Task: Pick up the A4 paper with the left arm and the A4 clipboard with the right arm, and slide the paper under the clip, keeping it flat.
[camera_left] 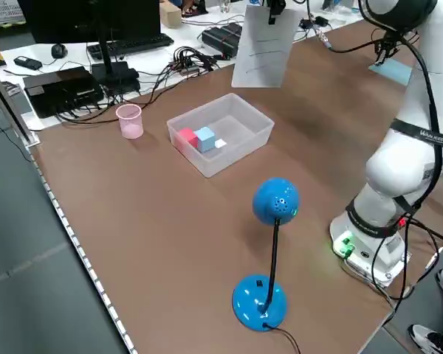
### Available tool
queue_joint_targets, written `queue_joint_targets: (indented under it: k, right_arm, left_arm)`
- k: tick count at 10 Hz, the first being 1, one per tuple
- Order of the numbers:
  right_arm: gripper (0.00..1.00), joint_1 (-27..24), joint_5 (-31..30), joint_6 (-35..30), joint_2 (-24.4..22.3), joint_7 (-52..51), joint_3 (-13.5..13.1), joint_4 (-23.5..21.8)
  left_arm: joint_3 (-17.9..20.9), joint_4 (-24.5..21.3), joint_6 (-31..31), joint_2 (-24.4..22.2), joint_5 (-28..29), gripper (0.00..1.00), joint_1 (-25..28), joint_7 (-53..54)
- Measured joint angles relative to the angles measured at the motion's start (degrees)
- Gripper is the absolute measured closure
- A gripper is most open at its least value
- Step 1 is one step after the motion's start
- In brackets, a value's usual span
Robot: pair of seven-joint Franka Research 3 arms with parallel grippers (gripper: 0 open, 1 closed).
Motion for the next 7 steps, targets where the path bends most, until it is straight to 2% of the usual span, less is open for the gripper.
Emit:
queue_joint_targets:
  k: [7]
  right_arm:
    - [0.7, 0.1, 0.0, -0.7, 0.3, 2.2, 0.1, 1.3]
  left_arm:
    - [-0.1, 0.0, -0.1, 0.0, 0.0, 0.99, -0.1, 0.0]
